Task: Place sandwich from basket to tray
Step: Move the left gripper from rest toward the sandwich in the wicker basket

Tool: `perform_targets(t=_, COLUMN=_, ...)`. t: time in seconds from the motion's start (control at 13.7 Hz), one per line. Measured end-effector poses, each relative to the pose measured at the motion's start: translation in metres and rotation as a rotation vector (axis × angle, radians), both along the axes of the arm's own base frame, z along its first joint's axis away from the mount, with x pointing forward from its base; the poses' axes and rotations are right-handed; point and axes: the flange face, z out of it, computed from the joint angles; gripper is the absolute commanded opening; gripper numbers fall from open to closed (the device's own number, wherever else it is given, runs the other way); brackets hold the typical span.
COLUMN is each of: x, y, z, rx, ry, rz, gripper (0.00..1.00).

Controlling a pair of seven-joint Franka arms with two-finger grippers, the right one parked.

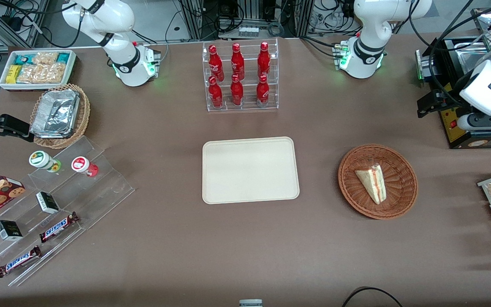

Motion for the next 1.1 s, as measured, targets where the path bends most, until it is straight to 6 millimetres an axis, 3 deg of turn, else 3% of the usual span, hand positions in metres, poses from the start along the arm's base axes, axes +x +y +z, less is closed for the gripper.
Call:
perform_targets(t=0.37, x=0.002, y=0.000, z=-0.003, rx=-0.001, ry=0.006, rz=0.001, gripper=1.00)
perform_targets(t=0.59, x=0.010, y=-0.004, z=-0.018, rx=0.000, ry=0.025, rz=-0.007, gripper=1.00)
perform_targets(t=0.8, x=0.033, y=-0.009, z=-0.051, rx=0.000, ry=0.025, rz=0.002, gripper=1.00)
perform_targets(t=1.1, x=0.053, y=-0.013, z=-0.125, rx=0.002, ry=-0.016, rz=0.060, gripper=1.00)
